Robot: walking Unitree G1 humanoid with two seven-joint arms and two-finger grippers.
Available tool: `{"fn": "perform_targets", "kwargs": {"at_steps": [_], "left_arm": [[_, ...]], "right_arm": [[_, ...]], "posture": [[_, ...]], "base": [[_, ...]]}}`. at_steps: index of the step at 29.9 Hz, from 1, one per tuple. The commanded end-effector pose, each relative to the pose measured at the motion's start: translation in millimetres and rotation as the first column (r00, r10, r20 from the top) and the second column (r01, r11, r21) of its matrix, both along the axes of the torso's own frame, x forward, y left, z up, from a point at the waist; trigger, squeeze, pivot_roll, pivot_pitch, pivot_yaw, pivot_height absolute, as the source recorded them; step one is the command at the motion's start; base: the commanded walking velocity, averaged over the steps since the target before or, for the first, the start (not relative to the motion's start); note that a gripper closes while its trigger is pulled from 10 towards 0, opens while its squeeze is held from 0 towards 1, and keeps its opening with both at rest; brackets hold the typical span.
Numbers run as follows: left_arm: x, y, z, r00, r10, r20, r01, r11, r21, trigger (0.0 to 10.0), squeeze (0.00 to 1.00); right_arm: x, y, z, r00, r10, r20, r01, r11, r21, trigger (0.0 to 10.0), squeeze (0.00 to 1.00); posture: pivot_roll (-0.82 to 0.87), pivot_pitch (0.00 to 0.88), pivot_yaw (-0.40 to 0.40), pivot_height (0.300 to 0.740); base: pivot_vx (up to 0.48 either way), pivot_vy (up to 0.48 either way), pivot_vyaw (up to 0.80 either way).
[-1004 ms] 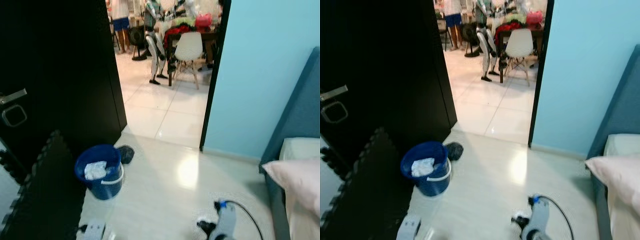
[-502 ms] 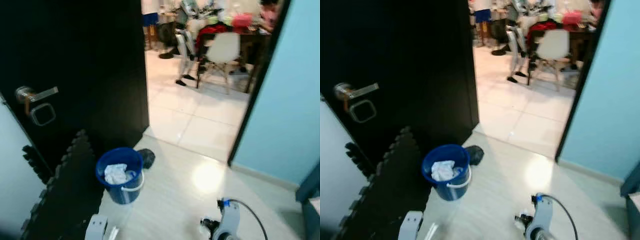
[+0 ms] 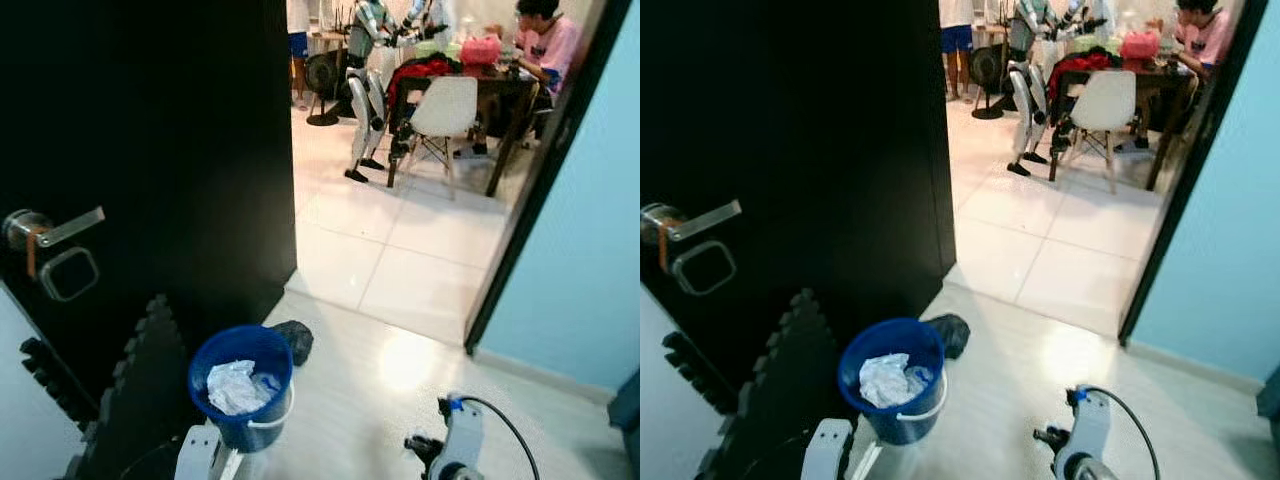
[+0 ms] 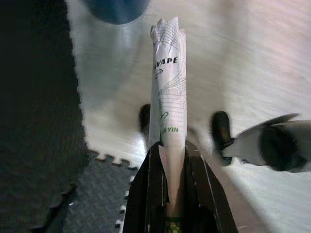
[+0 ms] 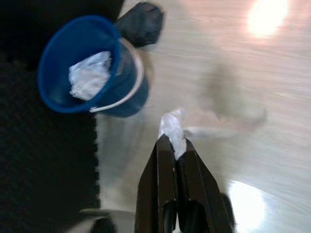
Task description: Clean up the room
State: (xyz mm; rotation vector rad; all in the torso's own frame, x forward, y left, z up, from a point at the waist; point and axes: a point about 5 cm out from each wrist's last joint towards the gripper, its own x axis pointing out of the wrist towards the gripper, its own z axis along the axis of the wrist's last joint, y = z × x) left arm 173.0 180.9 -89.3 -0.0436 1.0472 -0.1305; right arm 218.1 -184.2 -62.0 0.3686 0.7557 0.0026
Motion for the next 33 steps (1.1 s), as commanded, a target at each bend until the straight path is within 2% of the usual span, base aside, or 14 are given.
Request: {"fn": "perform_targets", "kwargs": {"at_steps": [1, 6, 12, 13, 17, 20, 23, 26, 27, 28, 30, 32, 33], "left_arm": [[3.1, -0.4, 1, 1.000, -0.009, 0.006, 0.009, 1.000, 0.002, 10.0, 0.00], [2.4, -1.9, 1, 1.000, -0.009, 0.006, 0.009, 1.000, -0.004, 10.0, 0.00], [3.3, -2.4, 1, 1.000, -0.007, 0.012, 0.007, 1.000, -0.007, 10.0, 0.00], [4.1, -2.4, 2, 1.000, 0.000, 0.017, 0.000, 1.000, -0.007, 10.0, 0.00], [12.6, -3.4, 6, 0.999, 0.025, 0.045, -0.025, 1.000, -0.016, 10.0, 0.00], [14.5, -4.0, 6, 0.998, 0.025, 0.049, -0.025, 1.000, -0.018, 10.0, 0.00], [22.9, -5.8, 10, 0.997, 0.032, 0.068, -0.031, 0.999, -0.015, 10.0, 0.00], [22.9, -5.8, 10, 0.997, 0.032, 0.068, -0.031, 0.999, -0.015, 10.0, 0.00], [32.3, -10.1, 15, 0.994, -0.018, 0.110, 0.018, 1.000, 0.001, 10.0, 0.00], [32.3, -10.1, 15, 0.994, -0.018, 0.110, 0.018, 1.000, 0.001, 10.0, 0.00], [42.1, -15.2, 21, 0.984, -0.072, 0.161, 0.072, 0.997, 0.008, 10.0, 0.00], [47.1, -17.0, 24, 0.980, -0.079, 0.182, 0.079, 0.997, 0.004, 10.0, 0.00], [54.2, -19.0, 29, 0.975, -0.084, 0.206, 0.086, 0.996, -0.002, 10.0, 0.00]], "right_arm": [[-4.3, 1.0, -3, 0.999, 0.011, -0.034, -0.011, 1.000, 0.002, 10.0, 0.00], [-4.3, 0.0, -3, 1.000, 0.001, -0.028, -0.001, 1.000, -0.002, 10.0, 0.00], [-2.9, -1.5, -2, 1.000, 0.013, -0.015, -0.013, 1.000, -0.026, 10.0, 0.00], [-1.6, -0.1, -1, 0.999, 0.053, -0.004, -0.053, 0.998, -0.042, 10.0, 0.00], [2.2, 3.1, 2, 0.992, 0.123, 0.017, -0.121, 0.990, -0.071, 10.0, 0.00], [2.5, 3.5, 2, 0.991, 0.131, 0.017, -0.129, 0.989, -0.072, 10.0, 0.00], [2.9, 3.7, 2, 0.991, 0.136, 0.016, -0.134, 0.988, -0.079, 10.0, 0.00], [2.9, 3.7, 2, 0.991, 0.136, 0.016, -0.134, 0.988, -0.079, 10.0, 0.00], [2.7, 3.6, 2, 0.990, 0.138, 0.012, -0.137, 0.987, -0.083, 10.0, 0.00], [2.7, 3.6, 2, 0.990, 0.138, 0.012, -0.137, 0.987, -0.083, 10.0, 0.00], [3.0, 4.1, 2, 0.988, 0.156, 0.012, -0.154, 0.984, -0.090, 10.0, 0.00], [3.5, 4.4, 3, 0.986, 0.169, 0.018, -0.166, 0.982, -0.094, 10.0, 0.00], [4.7, 4.6, 4, 0.983, 0.182, 0.023, -0.178, 0.978, -0.104, 10.0, 0.00]], "posture": [[0.04, 0.000, 0.014, 0.740], [0.04, 0.000, 0.013, 0.740], [0.04, 0.000, 0.013, 0.740], [0.04, 0.000, 0.013, 0.740], [0.04, 0.005, 0.012, 0.740], [0.04, 0.005, 0.012, 0.740], [0.04, 0.009, 0.015, 0.740], [0.04, 0.009, 0.015, 0.740], [0.03, 0.010, 0.018, 0.740], [0.03, 0.010, 0.018, 0.740], [0.03, 0.010, 0.018, 0.740], [0.03, 0.010, 0.018, 0.740], [0.03, 0.010, 0.018, 0.740]], "base": [[0.345, 0.000, -0.80], [0.346, 0.000, -0.72], [0.335, 0.000, 0.00], [0.334, 0.000, 0.00], [0.322, 0.000, 0.75], [0.312, 0.000, 0.79], [0.199, 0.000, 0.79], [0.000, 0.000, 0.79], [0.000, 0.000, 0.41], [0.000, 0.000, 0.41], [0.000, 0.000, 0.40], [0.000, 0.000, 0.74], [0.000, 0.000, 0.77]]}}
